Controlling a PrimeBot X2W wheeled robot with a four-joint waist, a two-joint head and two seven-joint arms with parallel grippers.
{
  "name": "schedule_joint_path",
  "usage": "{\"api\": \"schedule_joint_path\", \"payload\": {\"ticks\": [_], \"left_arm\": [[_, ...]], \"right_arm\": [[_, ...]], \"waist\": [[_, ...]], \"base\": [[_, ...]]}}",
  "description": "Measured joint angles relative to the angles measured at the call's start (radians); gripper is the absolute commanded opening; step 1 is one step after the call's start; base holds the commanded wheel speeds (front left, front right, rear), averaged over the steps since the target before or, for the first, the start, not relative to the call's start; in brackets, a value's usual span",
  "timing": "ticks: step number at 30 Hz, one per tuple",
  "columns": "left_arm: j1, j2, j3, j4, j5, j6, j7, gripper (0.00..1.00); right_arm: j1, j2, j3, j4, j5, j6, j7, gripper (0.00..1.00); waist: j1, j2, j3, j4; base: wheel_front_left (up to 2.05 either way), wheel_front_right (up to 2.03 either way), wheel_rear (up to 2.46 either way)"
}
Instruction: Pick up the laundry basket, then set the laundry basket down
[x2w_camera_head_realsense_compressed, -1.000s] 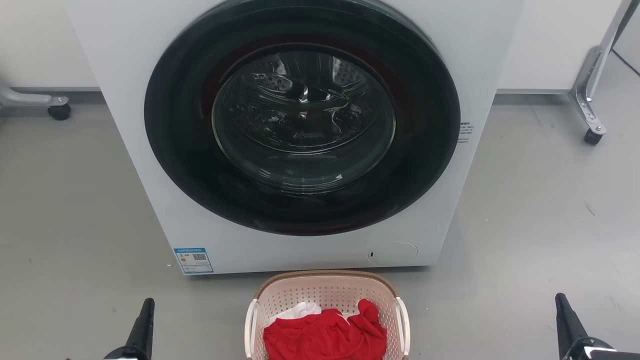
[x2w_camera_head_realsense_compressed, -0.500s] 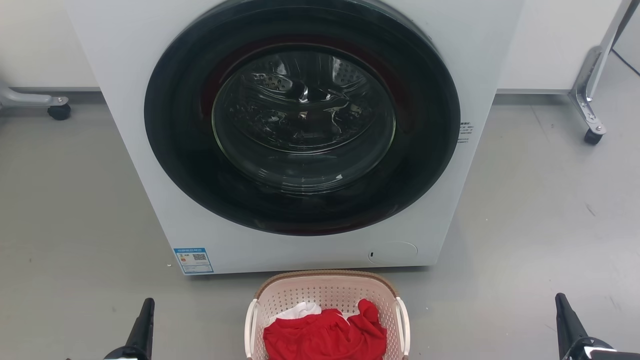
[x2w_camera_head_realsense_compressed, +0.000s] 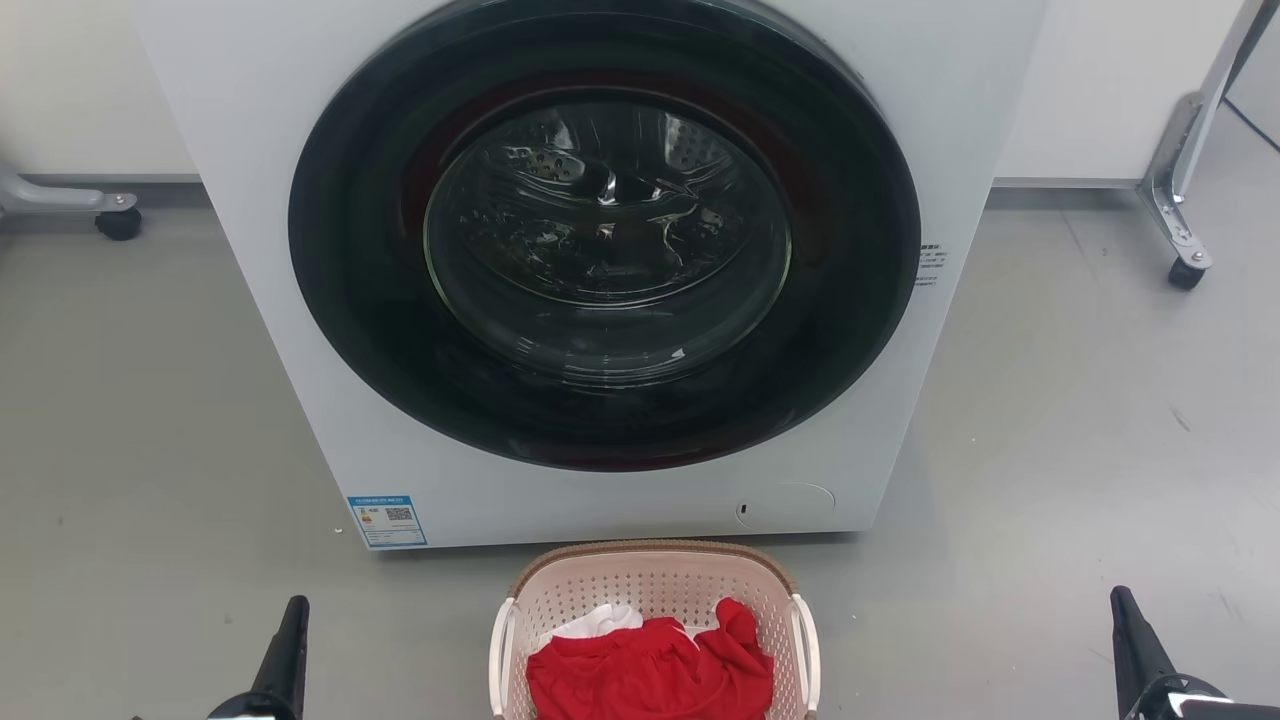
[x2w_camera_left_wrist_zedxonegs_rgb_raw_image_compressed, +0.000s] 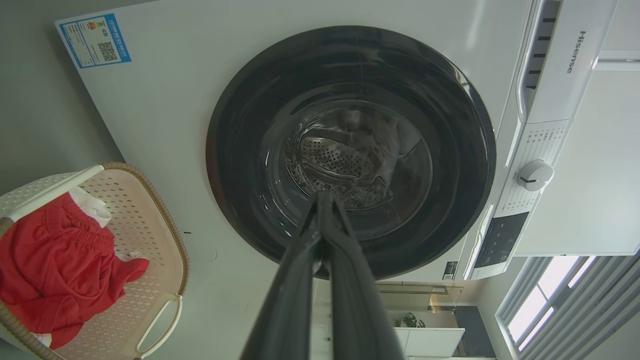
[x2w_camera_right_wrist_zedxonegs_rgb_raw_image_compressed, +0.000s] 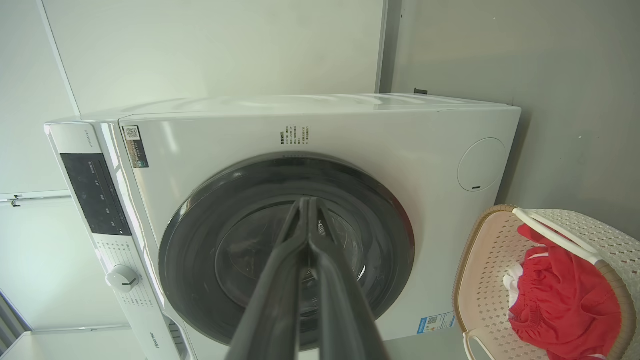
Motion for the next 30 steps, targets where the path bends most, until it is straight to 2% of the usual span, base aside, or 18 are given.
{"api": "schedule_joint_path", "payload": {"ticks": [30], "left_arm": [[0.000, 0.000, 0.000, -0.002, 0.000, 0.000, 0.000, 0.00]], "right_arm": [[0.000, 0.000, 0.000, 0.000, 0.000, 0.000, 0.000, 0.00]], "waist": [[0.0000, 0.0000, 0.000, 0.000]], "base": [[0.00, 0.00, 0.00]]}}
